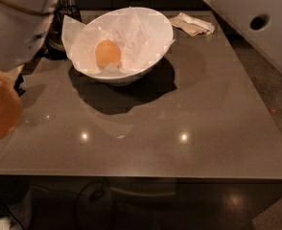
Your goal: Pick orange from white bowl
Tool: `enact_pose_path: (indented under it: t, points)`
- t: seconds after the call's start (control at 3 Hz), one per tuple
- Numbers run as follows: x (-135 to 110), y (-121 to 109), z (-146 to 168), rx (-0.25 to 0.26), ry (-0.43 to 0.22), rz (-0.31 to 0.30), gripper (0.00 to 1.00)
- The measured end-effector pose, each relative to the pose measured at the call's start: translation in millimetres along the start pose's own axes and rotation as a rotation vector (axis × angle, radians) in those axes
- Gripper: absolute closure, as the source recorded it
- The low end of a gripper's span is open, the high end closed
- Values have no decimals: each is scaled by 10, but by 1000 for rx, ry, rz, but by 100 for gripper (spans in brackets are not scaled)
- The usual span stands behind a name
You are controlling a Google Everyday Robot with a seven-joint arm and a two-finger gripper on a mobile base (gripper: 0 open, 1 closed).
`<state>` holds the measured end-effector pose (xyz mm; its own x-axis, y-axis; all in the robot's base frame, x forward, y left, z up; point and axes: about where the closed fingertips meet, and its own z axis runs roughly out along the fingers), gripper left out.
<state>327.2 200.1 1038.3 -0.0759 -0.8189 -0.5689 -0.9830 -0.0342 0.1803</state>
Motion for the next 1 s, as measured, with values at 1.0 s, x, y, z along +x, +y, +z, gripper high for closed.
enact_pose_path:
  t: [1.0]
  points:
    - [504,-807,-64,6,28,141,100]
